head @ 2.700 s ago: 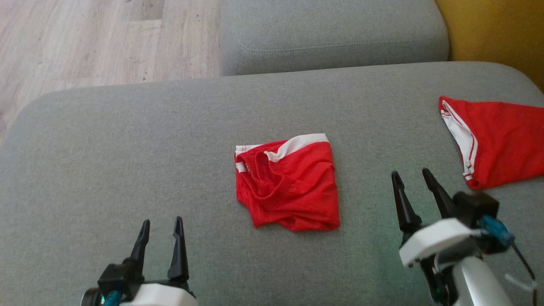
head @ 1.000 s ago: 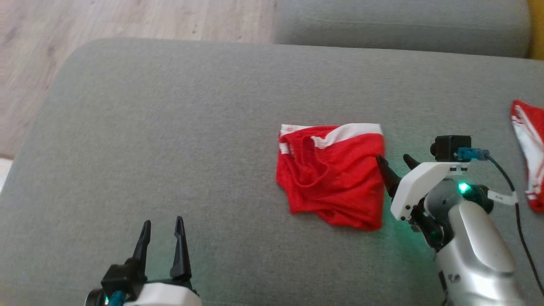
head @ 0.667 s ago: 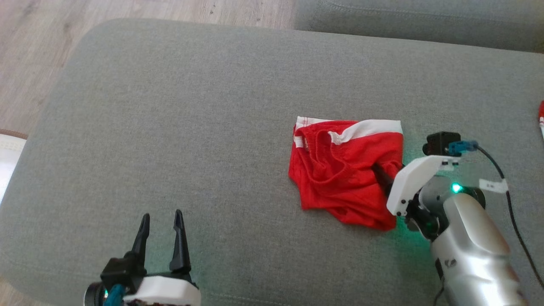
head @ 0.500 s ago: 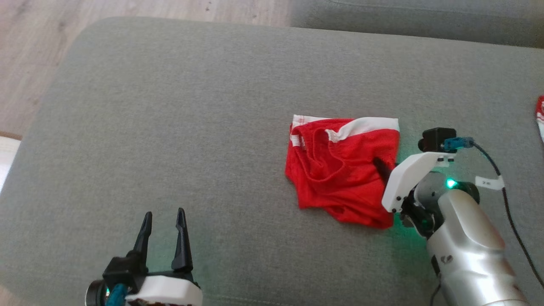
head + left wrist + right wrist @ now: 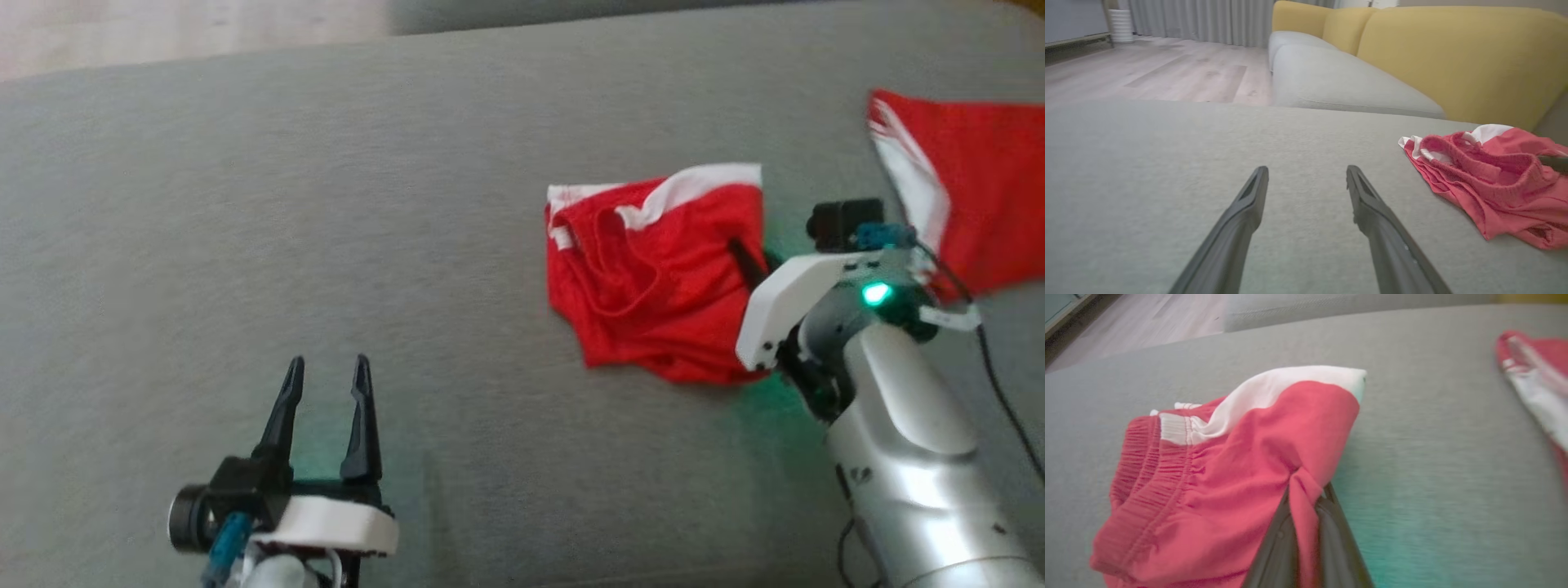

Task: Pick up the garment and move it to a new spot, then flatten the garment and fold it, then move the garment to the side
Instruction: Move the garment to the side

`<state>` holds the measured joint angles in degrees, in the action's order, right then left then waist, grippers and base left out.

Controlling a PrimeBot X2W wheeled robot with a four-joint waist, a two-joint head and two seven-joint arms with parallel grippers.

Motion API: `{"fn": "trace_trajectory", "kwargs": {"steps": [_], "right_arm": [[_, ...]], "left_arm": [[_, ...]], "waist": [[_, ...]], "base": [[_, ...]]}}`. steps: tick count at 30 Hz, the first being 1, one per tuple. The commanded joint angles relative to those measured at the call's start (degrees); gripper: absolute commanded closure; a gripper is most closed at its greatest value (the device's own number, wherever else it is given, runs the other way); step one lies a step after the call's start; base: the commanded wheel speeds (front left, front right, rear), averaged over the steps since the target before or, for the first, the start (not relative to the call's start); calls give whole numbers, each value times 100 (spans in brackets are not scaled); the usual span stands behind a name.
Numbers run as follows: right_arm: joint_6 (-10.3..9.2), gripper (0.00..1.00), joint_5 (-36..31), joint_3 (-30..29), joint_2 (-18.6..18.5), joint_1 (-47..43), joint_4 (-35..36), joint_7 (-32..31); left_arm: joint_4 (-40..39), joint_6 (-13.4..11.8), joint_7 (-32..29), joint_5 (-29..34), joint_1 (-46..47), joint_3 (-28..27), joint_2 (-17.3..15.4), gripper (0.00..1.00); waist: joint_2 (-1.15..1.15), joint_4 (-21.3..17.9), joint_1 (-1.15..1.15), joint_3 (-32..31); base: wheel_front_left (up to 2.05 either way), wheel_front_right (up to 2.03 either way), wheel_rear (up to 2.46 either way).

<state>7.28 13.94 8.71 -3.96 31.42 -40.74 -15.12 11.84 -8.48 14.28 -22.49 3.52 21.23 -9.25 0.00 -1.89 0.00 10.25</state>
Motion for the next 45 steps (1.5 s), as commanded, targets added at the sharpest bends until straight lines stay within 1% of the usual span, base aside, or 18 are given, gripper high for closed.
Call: {"fn": "trace_trajectory", "kwargs": {"steps": [1, 4, 8, 12, 16, 19, 22, 28, 32, 35, 40, 45], "right_arm": [[21, 100, -39, 62, -26, 176, 287, 32], [21, 100, -63, 24, -88, 99, 725, -81], [21, 100, -128, -90, -182, -26, 1250, -251], [21, 100, -169, -301, -249, -160, 1650, -377], [21, 100, -198, -551, -278, -259, 1961, -461], [21, 100, -225, -659, -336, -237, 2096, -542], [21, 100, -214, -753, -443, -91, 2141, -657], [21, 100, -218, -848, -1127, 428, 2079, -984], [21, 100, -84, -931, -1670, 755, 1848, -1195], [21, 100, -146, -1117, -2025, 912, 1658, -1273], [21, 100, -308, -1486, -2429, 1014, 1279, -1201], [21, 100, -403, -1691, -2637, 1017, 963, -860]], "left_arm": [[-207, 21, 40, 55, 255, -129, -71, 0], [-289, 39, -28, 111, 395, -98, -140, 0], [-394, 58, -120, 183, 584, -58, -221, 0], [-471, 80, -214, 235, 724, 2, -269, 0], [-508, 80, -263, 252, 766, 30, -309, 0], [-496, 75, -278, 250, 777, 44, -325, 0], [-501, 52, -272, 250, 790, 54, -316, 0], [-538, 20, -261, 246, 823, 59, -327, 0], [-571, 3, -270, 250, 823, 70, -353, 0], [-628, -22, -286, 258, 820, 68, -384, 0], [-723, -40, -324, 283, 835, 98, -429, 0], [-776, -57, -363, 304, 865, 137, -451, 0]], "waist": [[0, -590, 0, 230], [0, -1022, 0, 389], [0, -1440, 0, 579], [0, -1624, 0, 693], [0, -1639, 0, 734], [0, -1546, 0, 740], [0, -1373, 0, 745], [0, -891, 0, 813], [0, -566, 0, 910], [0, -374, 0, 994], [0, -180, 0, 1141], [0, -143, 0, 1254]], "base": [[0, 0, 0], [0, 0, 0], [0, 0, 0], [0, 0, 0], [0, 0, 0], [0, 0, 0], [0, 0, 0], [0, 0, 0], [0, 0, 0], [0, 0, 0], [0, 0, 0], [0, 0, 0]]}}
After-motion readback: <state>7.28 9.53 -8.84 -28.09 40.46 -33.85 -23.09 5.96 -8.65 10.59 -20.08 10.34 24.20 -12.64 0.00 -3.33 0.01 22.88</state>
